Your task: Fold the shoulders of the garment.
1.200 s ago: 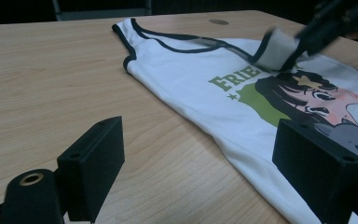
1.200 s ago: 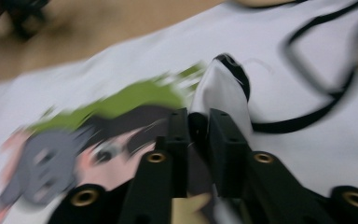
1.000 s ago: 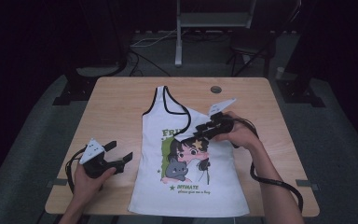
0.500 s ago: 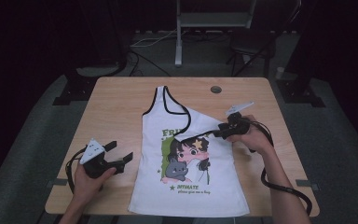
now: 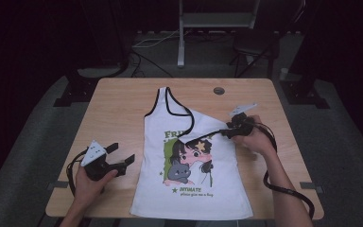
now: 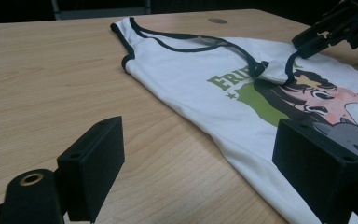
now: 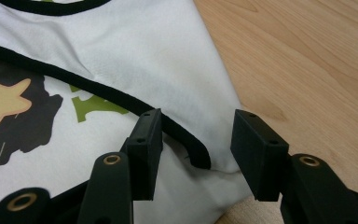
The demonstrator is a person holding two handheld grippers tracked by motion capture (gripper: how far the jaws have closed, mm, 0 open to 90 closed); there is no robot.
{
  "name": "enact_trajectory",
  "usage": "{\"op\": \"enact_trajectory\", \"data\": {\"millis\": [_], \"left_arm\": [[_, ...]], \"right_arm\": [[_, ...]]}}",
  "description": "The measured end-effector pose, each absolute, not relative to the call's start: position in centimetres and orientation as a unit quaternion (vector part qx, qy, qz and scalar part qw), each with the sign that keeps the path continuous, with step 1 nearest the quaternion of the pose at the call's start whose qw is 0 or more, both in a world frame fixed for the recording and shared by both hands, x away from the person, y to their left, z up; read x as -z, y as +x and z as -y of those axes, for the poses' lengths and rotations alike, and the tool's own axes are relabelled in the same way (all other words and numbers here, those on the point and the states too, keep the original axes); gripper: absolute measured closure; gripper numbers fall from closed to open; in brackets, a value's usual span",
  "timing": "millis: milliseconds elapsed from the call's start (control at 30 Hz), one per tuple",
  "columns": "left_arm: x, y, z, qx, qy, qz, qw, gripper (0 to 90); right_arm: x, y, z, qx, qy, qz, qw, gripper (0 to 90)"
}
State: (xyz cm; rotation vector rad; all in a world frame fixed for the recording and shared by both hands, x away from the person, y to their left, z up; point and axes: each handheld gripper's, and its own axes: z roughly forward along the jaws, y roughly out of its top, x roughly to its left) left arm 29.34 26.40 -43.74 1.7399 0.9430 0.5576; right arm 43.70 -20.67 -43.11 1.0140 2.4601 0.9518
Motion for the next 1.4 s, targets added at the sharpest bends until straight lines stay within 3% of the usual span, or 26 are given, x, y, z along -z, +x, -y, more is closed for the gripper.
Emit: {"op": "enact_trajectory", "data": {"millis": [333,567,733,1233,1400], "left_arm": [[43.1,29.9,-26.4,-0.229,0.717,-0.393,0.529,16.5],[42.5,30.6,-26.1,-0.235,0.717,-0.387,0.530,16.6],[42.5,30.8,-26.2,-0.235,0.718,-0.387,0.528,16.6],[41.0,33.0,-25.2,-0.239,0.731,-0.371,0.520,16.5],[40.3,34.3,-24.6,-0.236,0.738,-0.366,0.515,16.5]], "right_arm": [[42.3,43.4,21.1,-0.358,0.368,-0.837,0.190,49.7],[42.5,42.7,20.6,-0.393,0.342,-0.844,0.127,47.3],[43.5,42.9,20.8,-0.390,0.354,-0.841,0.120,46.9],[43.8,43.8,21.1,-0.355,0.379,-0.834,0.187,47.7],[43.8,44.2,21.4,-0.359,0.396,-0.826,0.179,47.2]]}}
